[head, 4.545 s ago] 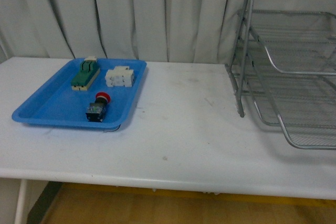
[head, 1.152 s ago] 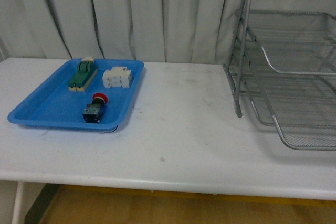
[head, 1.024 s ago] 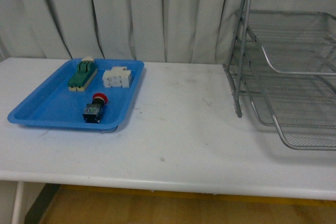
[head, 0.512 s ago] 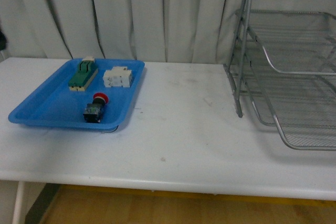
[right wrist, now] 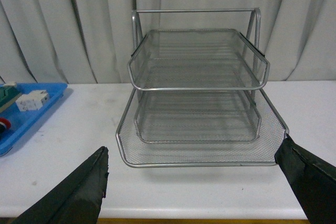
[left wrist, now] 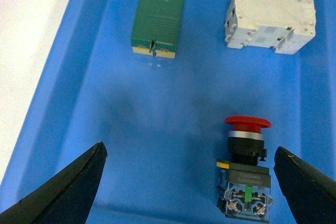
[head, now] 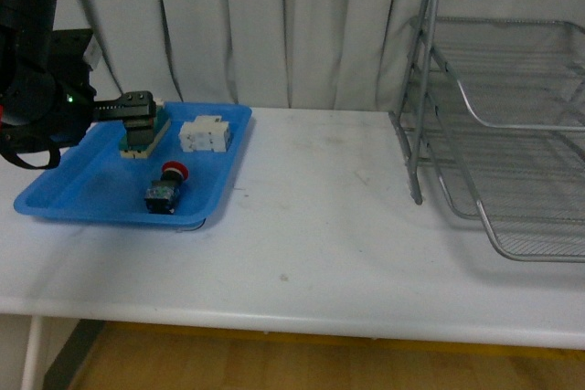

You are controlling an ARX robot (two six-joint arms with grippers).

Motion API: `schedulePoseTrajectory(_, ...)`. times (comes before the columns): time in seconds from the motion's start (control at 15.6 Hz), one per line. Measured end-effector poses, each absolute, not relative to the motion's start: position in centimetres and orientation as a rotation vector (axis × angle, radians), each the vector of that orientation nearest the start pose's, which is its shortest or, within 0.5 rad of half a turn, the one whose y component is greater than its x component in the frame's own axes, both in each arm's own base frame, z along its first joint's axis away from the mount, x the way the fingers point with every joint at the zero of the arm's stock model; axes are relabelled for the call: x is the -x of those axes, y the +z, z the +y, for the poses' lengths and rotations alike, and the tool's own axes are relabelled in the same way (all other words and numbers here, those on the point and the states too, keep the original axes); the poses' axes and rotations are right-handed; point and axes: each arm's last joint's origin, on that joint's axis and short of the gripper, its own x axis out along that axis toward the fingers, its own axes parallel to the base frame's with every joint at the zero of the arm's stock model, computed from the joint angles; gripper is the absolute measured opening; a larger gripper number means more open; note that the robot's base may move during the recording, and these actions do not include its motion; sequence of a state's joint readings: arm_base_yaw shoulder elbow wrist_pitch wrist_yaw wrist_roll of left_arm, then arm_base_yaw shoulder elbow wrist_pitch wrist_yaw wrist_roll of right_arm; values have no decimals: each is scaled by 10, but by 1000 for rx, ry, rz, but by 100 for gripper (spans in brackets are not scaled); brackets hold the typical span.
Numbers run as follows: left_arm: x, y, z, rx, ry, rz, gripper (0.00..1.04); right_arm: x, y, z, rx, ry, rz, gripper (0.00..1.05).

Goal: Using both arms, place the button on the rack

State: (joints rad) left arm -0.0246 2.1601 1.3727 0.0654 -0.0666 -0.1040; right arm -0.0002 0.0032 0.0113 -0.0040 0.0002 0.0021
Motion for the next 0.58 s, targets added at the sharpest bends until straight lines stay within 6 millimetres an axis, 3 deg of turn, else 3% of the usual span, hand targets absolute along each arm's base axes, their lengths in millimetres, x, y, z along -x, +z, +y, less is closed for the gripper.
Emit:
schedulePoseTrajectory(0.26,-456,110,-17,142,-40,811,98,-97,167,0,-2,0,-4,98)
schedulePoseTrajectory(0.58,-459,98,-33,83,-62,845,98,-97,167,0,-2,0,-4,98)
